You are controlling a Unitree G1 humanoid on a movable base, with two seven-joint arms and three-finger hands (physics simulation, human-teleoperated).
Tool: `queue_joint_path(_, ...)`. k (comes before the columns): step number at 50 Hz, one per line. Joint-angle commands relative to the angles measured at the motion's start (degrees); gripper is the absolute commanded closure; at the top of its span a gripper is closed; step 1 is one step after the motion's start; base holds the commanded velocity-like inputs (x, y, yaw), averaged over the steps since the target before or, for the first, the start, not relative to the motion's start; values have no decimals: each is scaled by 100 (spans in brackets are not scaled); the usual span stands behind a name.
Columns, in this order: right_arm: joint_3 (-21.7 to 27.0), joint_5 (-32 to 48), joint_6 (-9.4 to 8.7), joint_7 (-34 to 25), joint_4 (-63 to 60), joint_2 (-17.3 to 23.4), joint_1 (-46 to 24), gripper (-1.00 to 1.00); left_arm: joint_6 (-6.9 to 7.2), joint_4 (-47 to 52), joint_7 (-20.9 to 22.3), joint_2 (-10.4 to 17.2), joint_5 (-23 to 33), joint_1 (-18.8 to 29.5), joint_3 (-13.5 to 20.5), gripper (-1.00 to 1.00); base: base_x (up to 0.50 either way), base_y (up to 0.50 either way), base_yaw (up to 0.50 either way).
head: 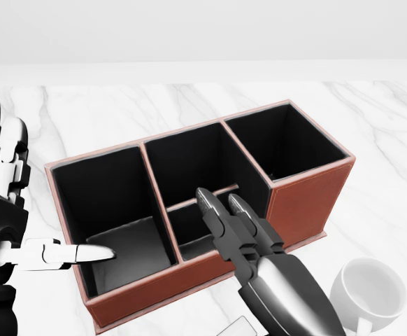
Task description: Pick up the book and place it in the front compartment of the caddy.
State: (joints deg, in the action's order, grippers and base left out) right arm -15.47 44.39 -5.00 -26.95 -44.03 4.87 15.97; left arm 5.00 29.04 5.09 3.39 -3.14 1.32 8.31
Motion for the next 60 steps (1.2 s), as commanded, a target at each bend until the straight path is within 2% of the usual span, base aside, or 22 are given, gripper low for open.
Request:
queue_joint_path(1, -23, 90, 0, 167, 219, 57, 74, -100, 0, -22, 2, -1, 2, -3, -4, -100, 0, 0, 0)
queue_joint_path(33, -33, 377, 0, 444, 711, 58, 151, -100, 0, -20, 2, 8, -13, 3, 17, -100, 0, 0, 0)
queue_joint_path(50, 101, 521, 0, 396, 1115, -30, -232, -100, 0, -43, -7, 4, 0, 2, 6, -100, 0, 0, 0)
queue_joint_path(56, 110, 587, 147, 457, 1271, -46, -255, -100, 0, -38, -9, 8, -3, 14, 17, -100, 0, 0, 0)
queue_joint_path(60, 105, 630, 177, 440, 1300, -63, -281, -100, 0, -13, -12, 4, 3, 1, 4, -100, 0, 0, 0)
